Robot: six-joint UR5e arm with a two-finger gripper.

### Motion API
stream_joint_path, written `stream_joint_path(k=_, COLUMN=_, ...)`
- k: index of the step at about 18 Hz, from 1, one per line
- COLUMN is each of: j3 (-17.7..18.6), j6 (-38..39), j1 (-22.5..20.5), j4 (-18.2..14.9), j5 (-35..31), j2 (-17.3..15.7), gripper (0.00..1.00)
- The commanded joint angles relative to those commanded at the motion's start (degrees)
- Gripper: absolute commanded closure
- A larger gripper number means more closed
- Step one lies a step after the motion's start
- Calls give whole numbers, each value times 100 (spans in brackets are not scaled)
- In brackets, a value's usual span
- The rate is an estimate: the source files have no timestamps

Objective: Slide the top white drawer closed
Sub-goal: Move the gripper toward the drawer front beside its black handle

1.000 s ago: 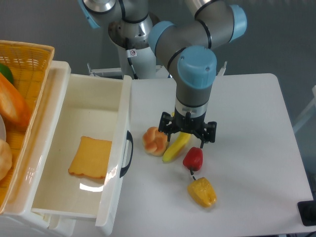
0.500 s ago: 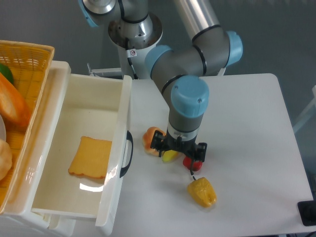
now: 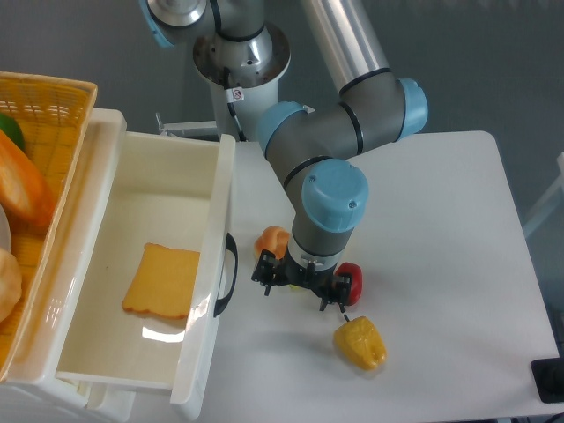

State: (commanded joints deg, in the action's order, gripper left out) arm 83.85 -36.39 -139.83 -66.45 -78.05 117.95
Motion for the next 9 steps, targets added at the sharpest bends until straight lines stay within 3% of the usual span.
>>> stream_joint_path(k=9, j3=0, j6=-26, j1=79, j4=0, j5=18, j2=-9, gripper=0)
